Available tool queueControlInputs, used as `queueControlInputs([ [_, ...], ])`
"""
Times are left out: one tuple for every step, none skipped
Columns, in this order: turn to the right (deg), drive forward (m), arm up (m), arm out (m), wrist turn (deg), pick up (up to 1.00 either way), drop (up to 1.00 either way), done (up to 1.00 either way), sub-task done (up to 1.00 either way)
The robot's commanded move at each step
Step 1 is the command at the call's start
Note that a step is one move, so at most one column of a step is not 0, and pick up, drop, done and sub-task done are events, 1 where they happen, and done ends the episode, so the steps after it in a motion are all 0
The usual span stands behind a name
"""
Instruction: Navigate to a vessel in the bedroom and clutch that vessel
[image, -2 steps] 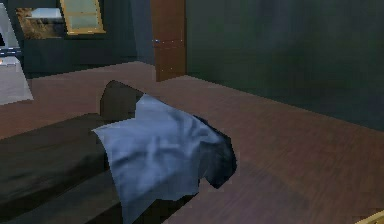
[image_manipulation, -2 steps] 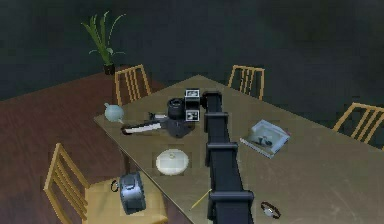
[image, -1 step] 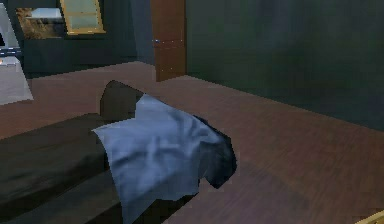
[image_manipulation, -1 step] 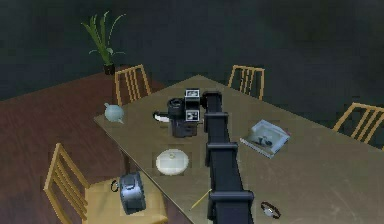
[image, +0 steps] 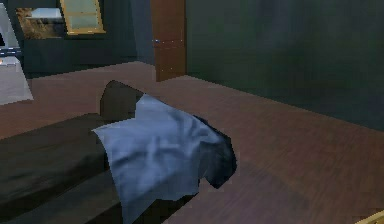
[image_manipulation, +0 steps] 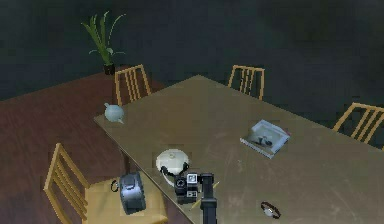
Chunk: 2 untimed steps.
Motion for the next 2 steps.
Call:
queueControlInputs([
  [0.0,0.00,0.00,0.00,0.0,1.00,0.00,0.00,0.00],
  [0.0,0.00,0.10,0.00,0.0,0.00,0.00,0.00,0.00],
])
